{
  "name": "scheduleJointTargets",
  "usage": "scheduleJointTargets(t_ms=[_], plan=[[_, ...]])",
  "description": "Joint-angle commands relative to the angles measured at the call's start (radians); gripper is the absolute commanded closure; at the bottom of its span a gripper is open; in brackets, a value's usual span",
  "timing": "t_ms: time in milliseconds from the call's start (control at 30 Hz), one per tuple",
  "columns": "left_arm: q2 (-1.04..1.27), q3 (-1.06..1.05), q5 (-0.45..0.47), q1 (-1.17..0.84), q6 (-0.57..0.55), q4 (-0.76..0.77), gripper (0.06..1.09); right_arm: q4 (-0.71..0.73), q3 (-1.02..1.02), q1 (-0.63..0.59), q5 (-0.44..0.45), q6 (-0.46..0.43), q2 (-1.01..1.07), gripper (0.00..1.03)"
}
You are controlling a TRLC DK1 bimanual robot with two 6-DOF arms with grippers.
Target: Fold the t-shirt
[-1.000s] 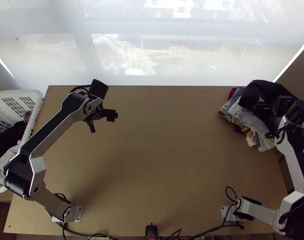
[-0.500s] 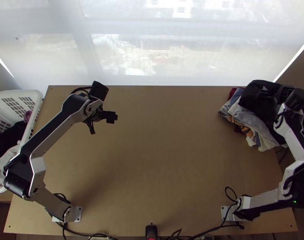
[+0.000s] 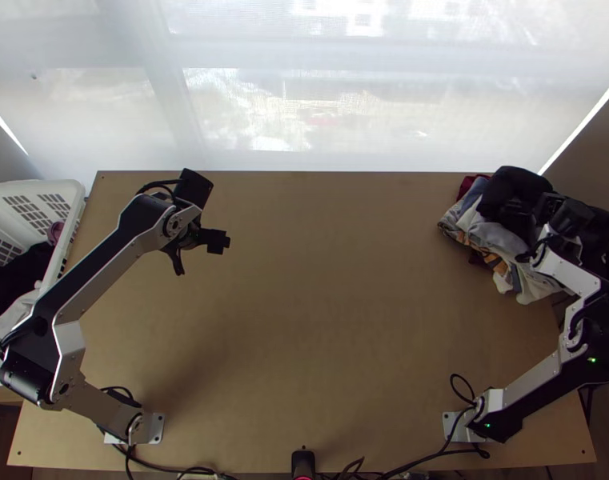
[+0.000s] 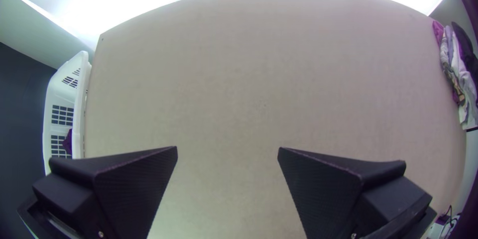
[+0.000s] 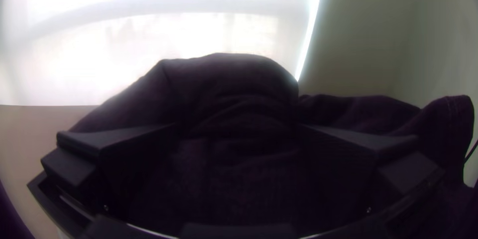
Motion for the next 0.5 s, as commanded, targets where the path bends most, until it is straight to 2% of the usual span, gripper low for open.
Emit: scheduleJointTargets(t_ms=[0, 167, 333, 467], plan=[[-0.003, -0.005, -0.005, -0.007, 0.008, -0.003, 0.1, 0.063, -0.161, -0.025, 0.007, -0.016, 0.072, 0.05], [0.007, 0.007, -0.005, -0.027, 0.008, -0.003, 0.1, 0.096, -0.199, -0.025, 0.007, -0.022, 0.076, 0.05], [0.007, 0.033, -0.005, -0.03, 0.008, -0.004, 0.1, 0.085, -0.151, 0.012, 0.005, -0.008, -0.028, 0.05], [-0.008, 0.031, -0.005, -0.03, 0.005, -0.004, 0.1, -0.01, -0.05, 0.059, 0.005, 0.015, -0.138, 0.05]])
